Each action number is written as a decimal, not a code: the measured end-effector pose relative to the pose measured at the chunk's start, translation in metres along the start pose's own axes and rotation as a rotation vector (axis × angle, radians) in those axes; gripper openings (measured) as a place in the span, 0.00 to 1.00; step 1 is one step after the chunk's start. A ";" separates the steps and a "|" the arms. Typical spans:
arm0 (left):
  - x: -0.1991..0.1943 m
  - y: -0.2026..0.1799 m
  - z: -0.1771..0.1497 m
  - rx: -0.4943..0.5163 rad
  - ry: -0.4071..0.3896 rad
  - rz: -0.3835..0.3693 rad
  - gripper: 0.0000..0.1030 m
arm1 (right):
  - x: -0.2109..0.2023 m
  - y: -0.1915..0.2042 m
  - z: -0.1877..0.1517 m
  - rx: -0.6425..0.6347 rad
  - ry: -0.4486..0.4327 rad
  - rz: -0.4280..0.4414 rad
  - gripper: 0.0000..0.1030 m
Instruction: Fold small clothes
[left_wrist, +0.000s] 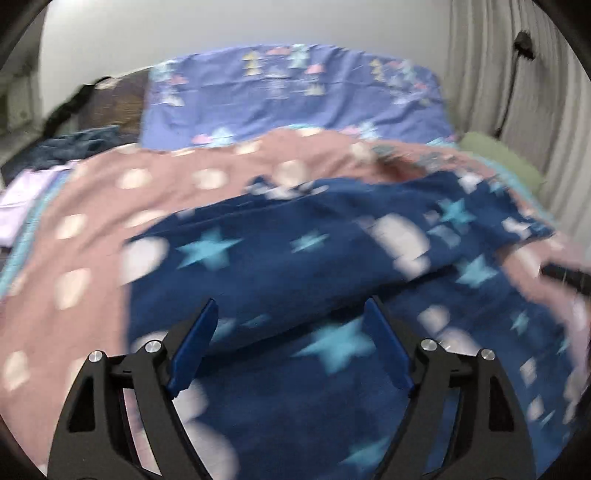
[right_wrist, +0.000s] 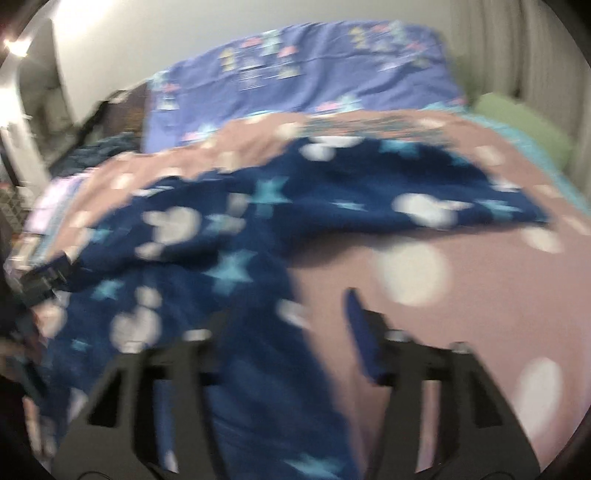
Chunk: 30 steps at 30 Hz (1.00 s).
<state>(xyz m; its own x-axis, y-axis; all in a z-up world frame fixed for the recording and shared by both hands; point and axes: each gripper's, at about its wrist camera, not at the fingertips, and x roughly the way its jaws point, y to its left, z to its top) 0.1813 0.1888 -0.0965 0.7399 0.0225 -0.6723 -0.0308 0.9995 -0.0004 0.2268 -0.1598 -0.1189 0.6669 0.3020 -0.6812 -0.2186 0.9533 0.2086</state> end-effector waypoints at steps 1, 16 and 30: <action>-0.001 0.009 -0.008 0.002 0.016 0.035 0.79 | 0.009 0.006 0.008 -0.002 0.019 0.054 0.42; 0.030 0.091 -0.030 -0.047 0.103 0.408 0.84 | 0.090 0.074 0.083 0.105 0.083 0.217 0.06; -0.024 0.087 -0.027 -0.102 0.017 0.227 0.84 | 0.092 0.011 0.058 0.119 0.113 0.104 0.59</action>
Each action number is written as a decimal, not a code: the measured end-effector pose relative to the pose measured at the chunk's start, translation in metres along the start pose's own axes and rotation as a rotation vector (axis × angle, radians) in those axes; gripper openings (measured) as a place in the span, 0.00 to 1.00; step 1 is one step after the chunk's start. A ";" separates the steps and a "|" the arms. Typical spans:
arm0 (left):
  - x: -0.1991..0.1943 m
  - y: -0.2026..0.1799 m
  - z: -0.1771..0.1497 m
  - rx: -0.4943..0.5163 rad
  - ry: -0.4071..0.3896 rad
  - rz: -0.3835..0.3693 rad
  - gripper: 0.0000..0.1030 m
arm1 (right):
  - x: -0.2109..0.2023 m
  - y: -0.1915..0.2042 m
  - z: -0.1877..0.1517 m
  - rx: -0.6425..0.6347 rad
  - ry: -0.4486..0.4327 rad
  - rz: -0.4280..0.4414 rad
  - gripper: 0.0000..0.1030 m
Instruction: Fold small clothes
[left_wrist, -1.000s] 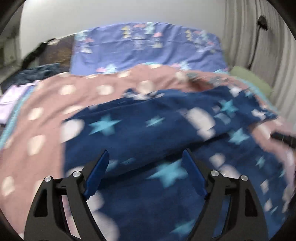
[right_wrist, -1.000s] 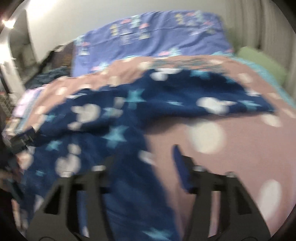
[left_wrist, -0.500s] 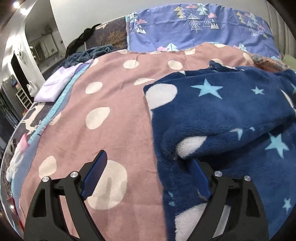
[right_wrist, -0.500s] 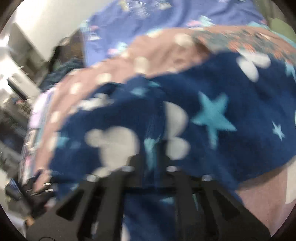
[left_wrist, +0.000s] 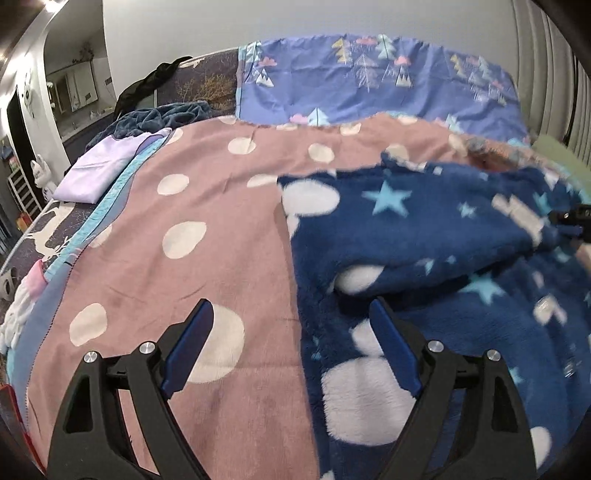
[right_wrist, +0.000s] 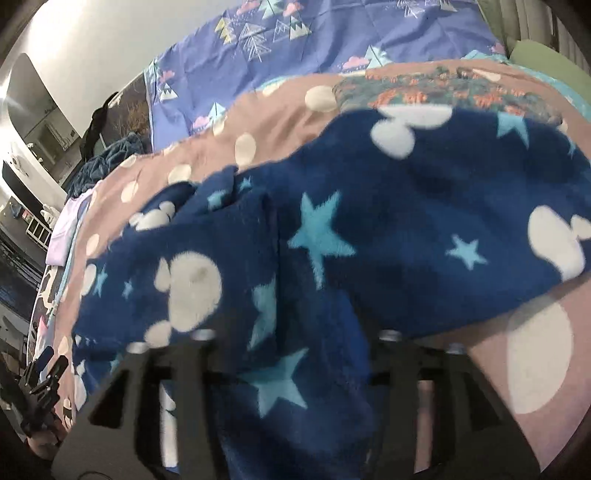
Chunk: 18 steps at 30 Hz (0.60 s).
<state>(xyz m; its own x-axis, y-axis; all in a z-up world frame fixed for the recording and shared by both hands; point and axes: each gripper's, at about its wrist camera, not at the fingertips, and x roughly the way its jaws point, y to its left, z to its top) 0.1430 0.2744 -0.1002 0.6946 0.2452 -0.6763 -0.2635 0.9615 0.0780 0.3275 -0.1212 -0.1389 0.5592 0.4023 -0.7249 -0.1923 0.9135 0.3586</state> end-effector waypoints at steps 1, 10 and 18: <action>-0.002 0.000 0.002 -0.008 -0.011 -0.009 0.84 | 0.001 0.003 0.003 -0.014 -0.011 0.008 0.60; 0.038 -0.030 0.020 -0.017 0.039 -0.078 0.74 | 0.049 0.038 0.054 -0.148 0.031 0.007 0.47; 0.060 -0.027 0.007 -0.036 0.103 -0.032 0.75 | 0.025 0.048 0.058 -0.194 -0.124 -0.141 0.19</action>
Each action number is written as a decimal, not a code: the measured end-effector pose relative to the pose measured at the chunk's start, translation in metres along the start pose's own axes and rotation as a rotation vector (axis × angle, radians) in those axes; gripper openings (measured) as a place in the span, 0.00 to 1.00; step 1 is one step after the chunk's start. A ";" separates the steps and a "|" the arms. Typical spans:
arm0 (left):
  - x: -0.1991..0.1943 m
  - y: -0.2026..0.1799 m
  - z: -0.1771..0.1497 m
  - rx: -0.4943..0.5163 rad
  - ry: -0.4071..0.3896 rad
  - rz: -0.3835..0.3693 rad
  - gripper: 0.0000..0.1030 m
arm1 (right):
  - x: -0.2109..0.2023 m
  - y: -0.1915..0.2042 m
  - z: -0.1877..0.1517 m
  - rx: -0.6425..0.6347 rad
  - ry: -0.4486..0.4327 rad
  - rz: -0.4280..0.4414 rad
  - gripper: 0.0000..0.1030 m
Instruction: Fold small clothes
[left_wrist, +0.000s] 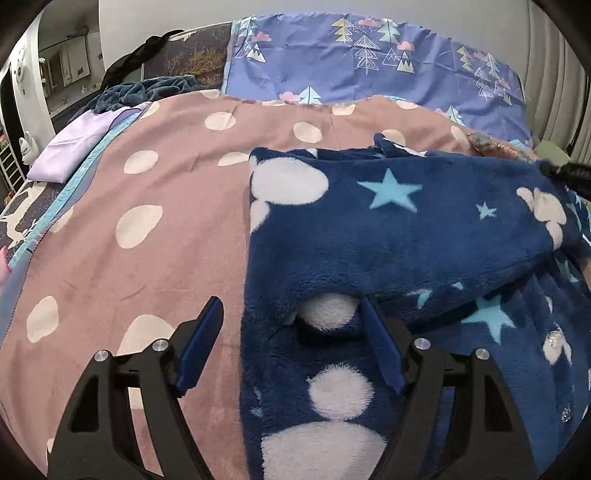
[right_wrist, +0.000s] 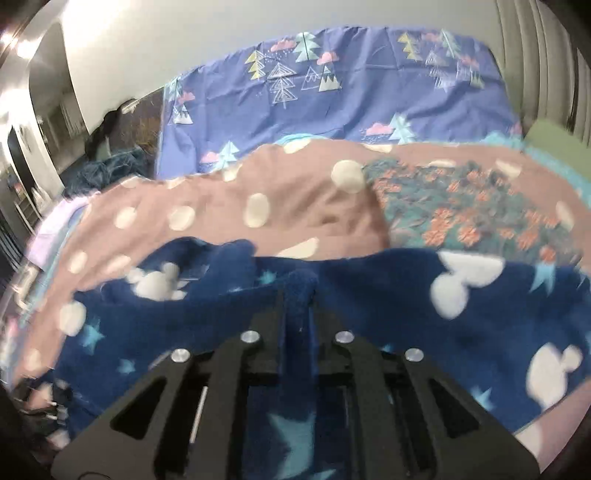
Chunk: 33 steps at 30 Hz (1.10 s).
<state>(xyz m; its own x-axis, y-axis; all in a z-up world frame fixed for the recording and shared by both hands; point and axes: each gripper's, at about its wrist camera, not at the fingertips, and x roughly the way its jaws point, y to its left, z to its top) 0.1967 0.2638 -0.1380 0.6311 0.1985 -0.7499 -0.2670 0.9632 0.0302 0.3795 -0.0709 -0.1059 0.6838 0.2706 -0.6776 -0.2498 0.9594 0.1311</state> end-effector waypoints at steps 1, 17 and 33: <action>0.000 0.000 -0.001 0.000 0.003 0.010 0.75 | 0.012 0.000 -0.002 -0.023 0.062 -0.026 0.24; 0.072 0.065 0.071 -0.321 0.066 -0.177 0.63 | -0.014 0.021 -0.106 -0.158 0.142 0.255 0.44; 0.019 0.054 0.087 -0.124 -0.075 0.002 0.49 | -0.025 0.018 -0.111 -0.158 0.096 0.322 0.65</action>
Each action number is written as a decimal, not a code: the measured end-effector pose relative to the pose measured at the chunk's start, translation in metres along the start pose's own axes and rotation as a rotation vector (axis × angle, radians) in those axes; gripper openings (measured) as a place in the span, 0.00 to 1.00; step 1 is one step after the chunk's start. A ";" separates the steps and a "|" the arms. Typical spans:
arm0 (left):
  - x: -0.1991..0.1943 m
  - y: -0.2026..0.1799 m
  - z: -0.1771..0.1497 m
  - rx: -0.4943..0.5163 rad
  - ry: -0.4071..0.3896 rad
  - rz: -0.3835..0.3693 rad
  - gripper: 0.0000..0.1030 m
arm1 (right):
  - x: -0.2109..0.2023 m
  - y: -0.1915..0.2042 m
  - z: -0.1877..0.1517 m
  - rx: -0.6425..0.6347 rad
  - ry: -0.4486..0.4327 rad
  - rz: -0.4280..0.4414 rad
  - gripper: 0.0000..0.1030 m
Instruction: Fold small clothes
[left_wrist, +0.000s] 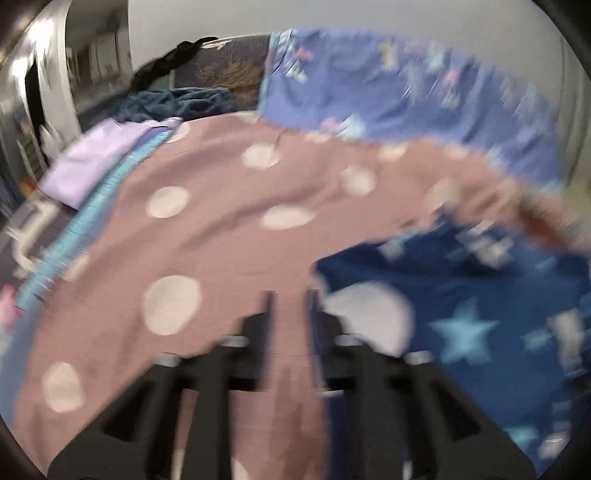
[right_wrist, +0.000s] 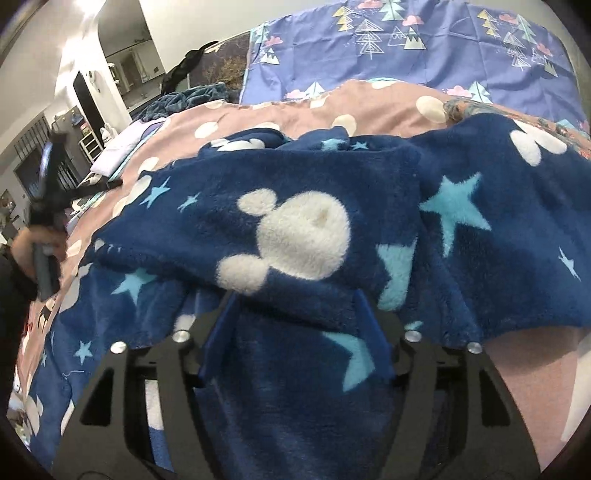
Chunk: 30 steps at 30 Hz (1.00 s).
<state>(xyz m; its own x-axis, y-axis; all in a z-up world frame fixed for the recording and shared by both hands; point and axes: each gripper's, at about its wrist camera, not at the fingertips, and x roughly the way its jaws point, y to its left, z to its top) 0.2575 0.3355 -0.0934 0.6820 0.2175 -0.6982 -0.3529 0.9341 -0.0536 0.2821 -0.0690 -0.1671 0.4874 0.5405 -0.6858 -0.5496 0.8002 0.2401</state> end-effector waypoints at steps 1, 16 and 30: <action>-0.006 0.000 0.002 -0.024 0.002 -0.054 0.67 | -0.002 0.000 0.000 0.003 -0.009 0.005 0.65; 0.030 -0.009 -0.058 0.033 0.099 -0.173 0.22 | -0.025 -0.047 -0.014 0.269 -0.084 0.134 0.71; -0.032 -0.128 -0.053 0.267 0.038 -0.268 0.30 | -0.023 -0.040 -0.013 0.232 -0.065 0.101 0.73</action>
<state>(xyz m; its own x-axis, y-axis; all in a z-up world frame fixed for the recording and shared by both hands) 0.2465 0.1934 -0.1019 0.7018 -0.0509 -0.7106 0.0179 0.9984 -0.0539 0.2835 -0.1168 -0.1698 0.4846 0.6302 -0.6066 -0.4313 0.7755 0.4611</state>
